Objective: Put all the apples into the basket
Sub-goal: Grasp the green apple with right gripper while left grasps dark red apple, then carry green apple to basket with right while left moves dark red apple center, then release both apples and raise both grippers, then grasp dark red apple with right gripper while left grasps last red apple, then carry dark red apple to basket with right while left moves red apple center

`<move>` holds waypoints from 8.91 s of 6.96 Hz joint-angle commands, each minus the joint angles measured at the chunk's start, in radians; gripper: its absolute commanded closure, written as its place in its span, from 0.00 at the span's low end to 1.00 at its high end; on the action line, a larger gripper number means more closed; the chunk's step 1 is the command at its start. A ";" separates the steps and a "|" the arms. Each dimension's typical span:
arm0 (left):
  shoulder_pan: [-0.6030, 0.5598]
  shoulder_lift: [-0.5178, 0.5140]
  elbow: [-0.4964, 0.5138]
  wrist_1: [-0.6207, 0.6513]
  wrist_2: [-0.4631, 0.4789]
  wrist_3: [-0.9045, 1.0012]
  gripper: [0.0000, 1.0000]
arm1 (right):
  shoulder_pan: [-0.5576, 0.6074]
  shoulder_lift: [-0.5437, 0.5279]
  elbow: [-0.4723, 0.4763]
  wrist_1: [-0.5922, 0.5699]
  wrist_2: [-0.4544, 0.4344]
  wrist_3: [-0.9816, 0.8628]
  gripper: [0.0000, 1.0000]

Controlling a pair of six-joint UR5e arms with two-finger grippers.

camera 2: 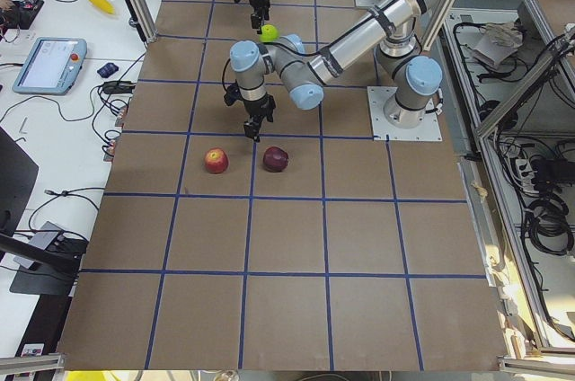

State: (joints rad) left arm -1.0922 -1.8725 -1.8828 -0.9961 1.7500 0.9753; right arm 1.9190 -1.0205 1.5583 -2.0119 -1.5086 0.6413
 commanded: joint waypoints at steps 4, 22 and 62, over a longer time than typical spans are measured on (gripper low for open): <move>0.086 -0.066 -0.111 0.204 0.000 0.103 0.00 | 0.012 0.039 0.011 -0.027 0.047 -0.002 0.00; -0.801 -0.260 0.191 0.136 -0.383 -1.693 0.00 | -0.871 0.086 -0.155 -0.111 -0.217 -1.140 0.74; -0.816 -0.266 0.287 -0.085 -0.294 -1.589 0.13 | -0.830 0.174 -0.310 0.055 -0.062 -1.115 0.98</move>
State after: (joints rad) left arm -1.9029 -2.1292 -1.5752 -1.0997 1.4513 -0.6049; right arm 1.0937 -0.8595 1.2497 -1.9464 -1.5779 -0.4682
